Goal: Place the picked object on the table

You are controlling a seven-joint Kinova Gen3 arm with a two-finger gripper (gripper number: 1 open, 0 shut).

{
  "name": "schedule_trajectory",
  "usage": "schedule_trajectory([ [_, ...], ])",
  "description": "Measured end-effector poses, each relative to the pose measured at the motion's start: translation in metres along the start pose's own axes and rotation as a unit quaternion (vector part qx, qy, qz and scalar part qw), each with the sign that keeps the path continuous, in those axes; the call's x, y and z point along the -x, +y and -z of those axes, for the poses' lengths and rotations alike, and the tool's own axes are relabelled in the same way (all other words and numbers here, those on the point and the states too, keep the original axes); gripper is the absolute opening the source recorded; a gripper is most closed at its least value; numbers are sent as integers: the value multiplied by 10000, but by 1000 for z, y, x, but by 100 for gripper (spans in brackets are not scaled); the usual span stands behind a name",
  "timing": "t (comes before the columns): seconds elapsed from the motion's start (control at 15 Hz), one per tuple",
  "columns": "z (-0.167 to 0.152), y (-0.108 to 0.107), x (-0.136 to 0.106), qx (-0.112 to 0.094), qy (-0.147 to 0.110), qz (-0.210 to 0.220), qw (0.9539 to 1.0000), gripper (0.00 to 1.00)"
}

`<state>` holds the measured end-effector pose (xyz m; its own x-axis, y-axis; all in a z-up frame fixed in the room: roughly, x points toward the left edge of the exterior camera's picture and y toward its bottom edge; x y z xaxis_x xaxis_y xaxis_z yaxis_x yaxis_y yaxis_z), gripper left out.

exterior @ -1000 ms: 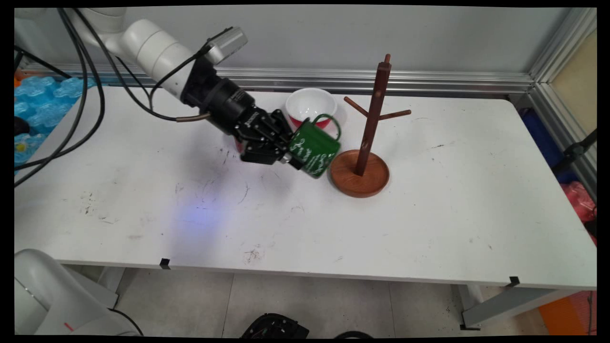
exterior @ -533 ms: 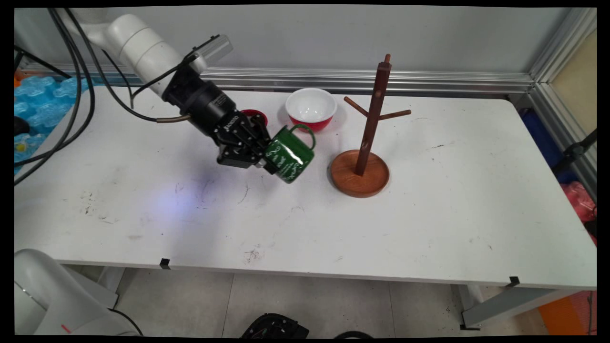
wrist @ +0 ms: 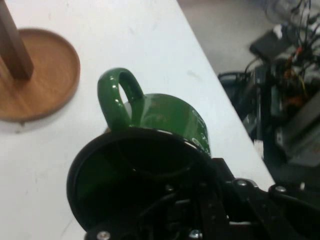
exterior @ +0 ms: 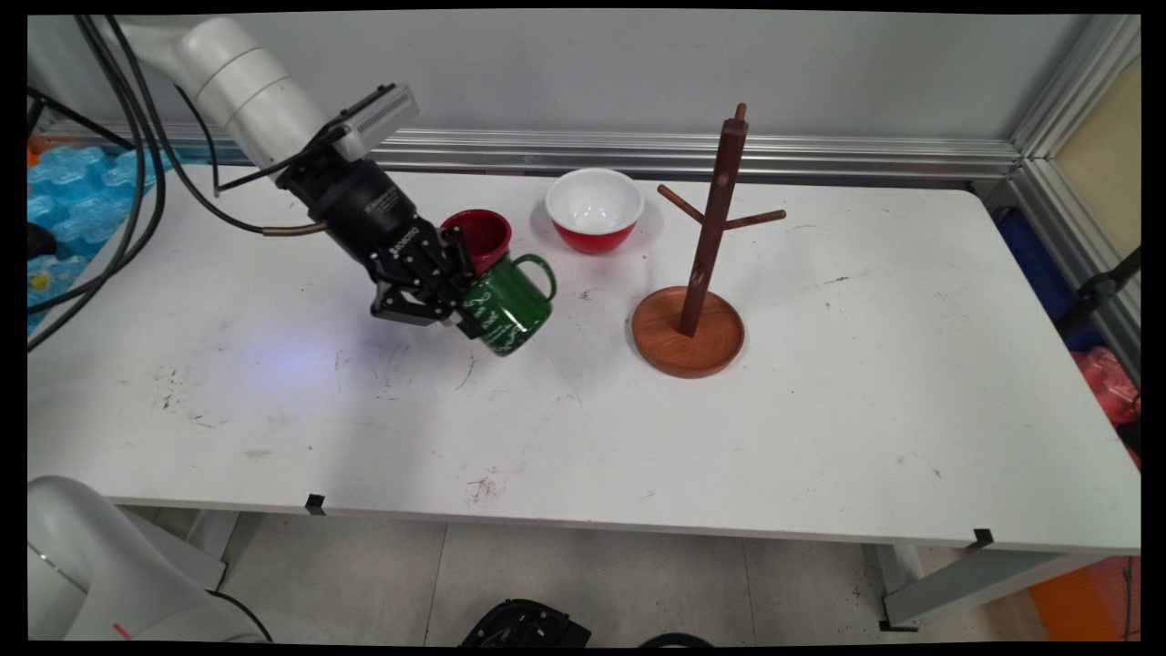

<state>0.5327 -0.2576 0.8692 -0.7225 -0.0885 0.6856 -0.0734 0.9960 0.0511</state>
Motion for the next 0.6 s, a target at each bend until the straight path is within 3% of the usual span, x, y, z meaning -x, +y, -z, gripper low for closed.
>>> schedule_trajectory([
  [0.6, 7, 0, 13, 110, -764, -526, 9956, 0],
])
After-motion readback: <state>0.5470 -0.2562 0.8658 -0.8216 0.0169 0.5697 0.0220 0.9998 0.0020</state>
